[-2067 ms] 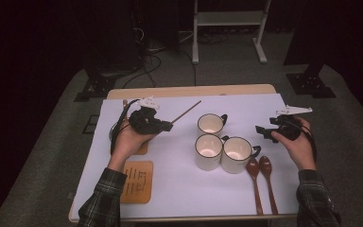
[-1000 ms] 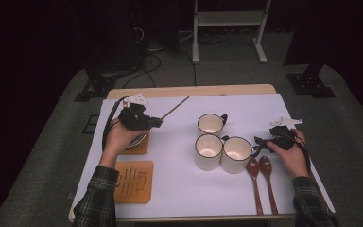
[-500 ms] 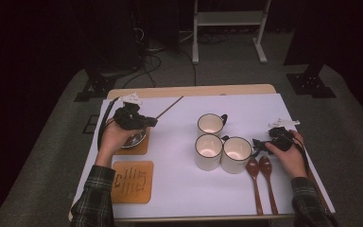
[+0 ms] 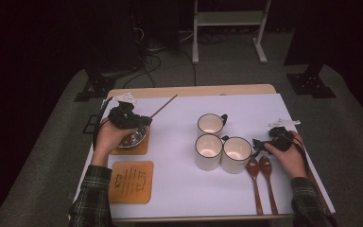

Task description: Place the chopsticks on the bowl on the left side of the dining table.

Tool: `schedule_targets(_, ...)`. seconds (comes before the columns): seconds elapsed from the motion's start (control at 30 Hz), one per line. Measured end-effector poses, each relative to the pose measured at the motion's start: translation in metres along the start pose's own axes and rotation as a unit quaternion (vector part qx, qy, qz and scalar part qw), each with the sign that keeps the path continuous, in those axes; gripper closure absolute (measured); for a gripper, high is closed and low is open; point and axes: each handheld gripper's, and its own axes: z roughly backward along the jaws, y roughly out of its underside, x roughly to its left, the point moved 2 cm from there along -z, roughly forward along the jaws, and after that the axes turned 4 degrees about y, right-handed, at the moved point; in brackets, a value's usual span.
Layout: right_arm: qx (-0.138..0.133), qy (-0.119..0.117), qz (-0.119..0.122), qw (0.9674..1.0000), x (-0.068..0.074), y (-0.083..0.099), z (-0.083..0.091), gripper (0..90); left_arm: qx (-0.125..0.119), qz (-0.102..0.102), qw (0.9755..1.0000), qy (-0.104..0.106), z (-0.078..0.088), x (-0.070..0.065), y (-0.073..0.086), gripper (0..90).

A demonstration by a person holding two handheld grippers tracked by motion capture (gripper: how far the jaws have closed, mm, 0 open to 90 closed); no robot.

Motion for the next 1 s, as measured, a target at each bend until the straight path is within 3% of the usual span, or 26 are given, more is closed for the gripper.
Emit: schedule_targets(1.0, 0.000, 0.001, 0.000, 1.0000, 0.000, 0.000, 0.000, 17.5, 0.014, 0.018, 0.9994, -0.027, 0.009, 0.029, 0.020, 85.1)
